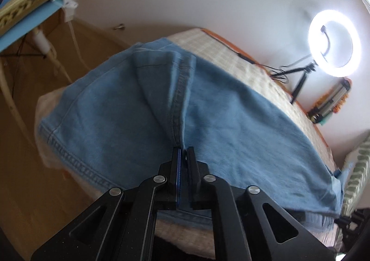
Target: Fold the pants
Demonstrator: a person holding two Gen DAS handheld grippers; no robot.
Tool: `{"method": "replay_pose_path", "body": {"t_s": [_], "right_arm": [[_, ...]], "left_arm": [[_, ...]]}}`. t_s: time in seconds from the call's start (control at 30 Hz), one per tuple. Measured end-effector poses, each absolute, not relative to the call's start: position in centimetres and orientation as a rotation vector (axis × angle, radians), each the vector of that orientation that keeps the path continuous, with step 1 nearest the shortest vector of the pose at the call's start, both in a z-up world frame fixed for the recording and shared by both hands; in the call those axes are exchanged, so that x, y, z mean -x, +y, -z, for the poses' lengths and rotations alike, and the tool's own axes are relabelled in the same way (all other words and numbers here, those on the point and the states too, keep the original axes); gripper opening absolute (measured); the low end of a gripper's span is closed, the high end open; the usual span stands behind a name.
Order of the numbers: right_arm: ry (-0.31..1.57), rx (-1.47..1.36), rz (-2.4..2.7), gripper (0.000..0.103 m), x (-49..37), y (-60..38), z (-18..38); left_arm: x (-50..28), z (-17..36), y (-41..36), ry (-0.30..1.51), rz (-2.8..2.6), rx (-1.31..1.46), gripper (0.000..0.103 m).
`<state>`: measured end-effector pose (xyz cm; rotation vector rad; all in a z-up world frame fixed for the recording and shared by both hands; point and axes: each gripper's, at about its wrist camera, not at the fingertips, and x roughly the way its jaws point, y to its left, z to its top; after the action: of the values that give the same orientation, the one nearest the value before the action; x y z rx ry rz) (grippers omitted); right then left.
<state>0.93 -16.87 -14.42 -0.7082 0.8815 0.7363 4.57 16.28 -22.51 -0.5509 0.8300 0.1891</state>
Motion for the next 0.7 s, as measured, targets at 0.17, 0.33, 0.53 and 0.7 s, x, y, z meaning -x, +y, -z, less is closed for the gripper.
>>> {"method": "replay_pose_path", "body": {"t_s": [0.17,0.33,0.53,0.7], "right_arm": [[0.902,0.734,-0.74,0.0,-1.0,-16.3,14.8],[0.924,0.718,-0.737,0.001,-1.6,-16.3,14.8],[0.938,0.698,-0.744,0.004,-1.9,-16.1,13.8],[0.937,0.611,-0.79,0.012,-2.7,-16.3,12.1]], "left_arm": [[-5.0,22.4,17.3,0.817,-0.249,0.533,0.022],[-6.7,21.6,15.6,0.831,-0.273,0.329,0.05],[-11.1,23.0,14.4,0.912,-0.369,0.096,0.056],[-9.9,24.0,18.2,0.889,-0.391,0.226,0.034]]}}
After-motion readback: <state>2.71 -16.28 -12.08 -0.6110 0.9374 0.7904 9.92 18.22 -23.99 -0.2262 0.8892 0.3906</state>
